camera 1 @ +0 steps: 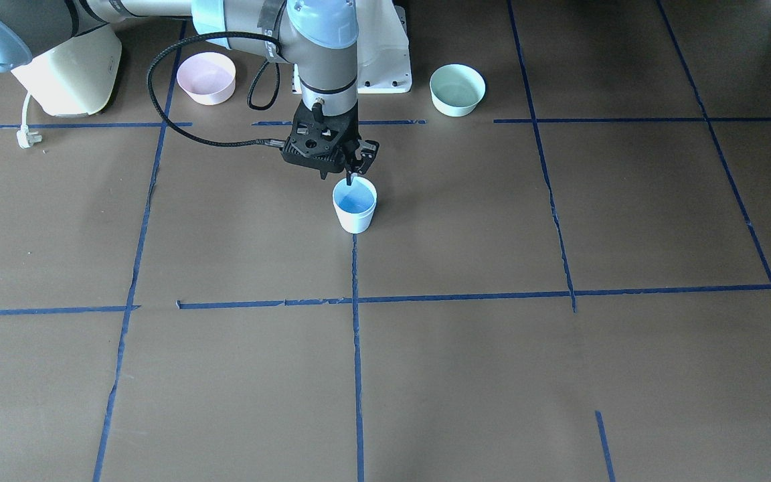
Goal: Stack blue cups with both arms
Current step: 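Open the right gripper and withdraw the right arm from the stack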
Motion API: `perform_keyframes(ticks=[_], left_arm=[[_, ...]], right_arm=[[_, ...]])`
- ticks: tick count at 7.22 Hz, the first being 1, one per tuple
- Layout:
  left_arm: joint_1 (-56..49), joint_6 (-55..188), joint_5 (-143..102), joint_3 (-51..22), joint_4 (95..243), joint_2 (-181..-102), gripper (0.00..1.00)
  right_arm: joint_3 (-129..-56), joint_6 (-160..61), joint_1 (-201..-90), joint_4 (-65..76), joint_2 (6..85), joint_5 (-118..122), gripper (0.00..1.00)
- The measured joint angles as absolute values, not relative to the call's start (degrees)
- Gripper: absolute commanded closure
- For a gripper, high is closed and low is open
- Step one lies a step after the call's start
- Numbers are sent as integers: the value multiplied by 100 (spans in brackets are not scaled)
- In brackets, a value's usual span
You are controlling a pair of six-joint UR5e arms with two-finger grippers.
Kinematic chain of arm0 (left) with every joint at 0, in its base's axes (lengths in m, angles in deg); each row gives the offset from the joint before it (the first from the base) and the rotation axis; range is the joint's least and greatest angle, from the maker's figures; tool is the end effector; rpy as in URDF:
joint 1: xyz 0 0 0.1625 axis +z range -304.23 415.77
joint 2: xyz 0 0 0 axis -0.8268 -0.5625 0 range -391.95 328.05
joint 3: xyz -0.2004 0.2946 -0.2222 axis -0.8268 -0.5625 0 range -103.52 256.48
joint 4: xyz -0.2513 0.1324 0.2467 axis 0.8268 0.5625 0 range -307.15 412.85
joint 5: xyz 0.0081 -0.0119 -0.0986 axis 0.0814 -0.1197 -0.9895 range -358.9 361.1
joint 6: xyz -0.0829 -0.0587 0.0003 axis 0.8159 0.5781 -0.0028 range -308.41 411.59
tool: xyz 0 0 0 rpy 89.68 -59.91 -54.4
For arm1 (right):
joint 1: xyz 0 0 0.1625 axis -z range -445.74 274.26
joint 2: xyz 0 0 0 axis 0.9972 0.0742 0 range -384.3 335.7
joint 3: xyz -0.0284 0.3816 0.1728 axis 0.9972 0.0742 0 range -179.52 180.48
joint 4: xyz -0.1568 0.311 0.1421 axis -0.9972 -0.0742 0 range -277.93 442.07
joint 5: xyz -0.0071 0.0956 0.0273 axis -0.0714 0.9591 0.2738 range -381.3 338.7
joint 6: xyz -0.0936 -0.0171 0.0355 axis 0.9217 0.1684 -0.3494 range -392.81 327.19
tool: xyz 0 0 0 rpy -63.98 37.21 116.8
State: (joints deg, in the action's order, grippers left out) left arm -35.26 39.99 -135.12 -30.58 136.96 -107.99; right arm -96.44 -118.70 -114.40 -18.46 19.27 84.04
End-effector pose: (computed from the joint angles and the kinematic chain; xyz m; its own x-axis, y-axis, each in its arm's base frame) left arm -0.0662 -0.3450 0.6261 0.6806 0.1541 -0.7163 -0.1213 0.9878 0.0973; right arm -0.5228 -0.4069 0.1738 0.6639 0.2840 0.6918 -0.2577 0.9553 -0.1449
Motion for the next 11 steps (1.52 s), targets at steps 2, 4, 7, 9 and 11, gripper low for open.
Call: perform_keyframes(ticks=[2, 4, 7, 9, 11], left_arm=[[-3521, 3997, -13485, -2981, 13694, -10840, 0], [-3514, 3993, -13455, -2937, 13681, -10879, 0], [-3511, 3994, -13447, -2924, 13642, -10881, 0], [-3518, 3966, -13437, -2847, 13648, -10837, 0], [-3519, 3956, -13383, -2837, 13636, -10805, 0]], right_arm=[[-9671, -10886, -12043, -1780, 2280, 9041, 0], [-9741, -9065, -13161, -1761, 3000, 10110, 0], [-10397, -6147, -14682, -1801, 4775, 10884, 0], [-10698, -4099, -15777, -1794, 6087, 11147, 0], [-10732, -2546, -16663, -1768, 7041, 11154, 0]])
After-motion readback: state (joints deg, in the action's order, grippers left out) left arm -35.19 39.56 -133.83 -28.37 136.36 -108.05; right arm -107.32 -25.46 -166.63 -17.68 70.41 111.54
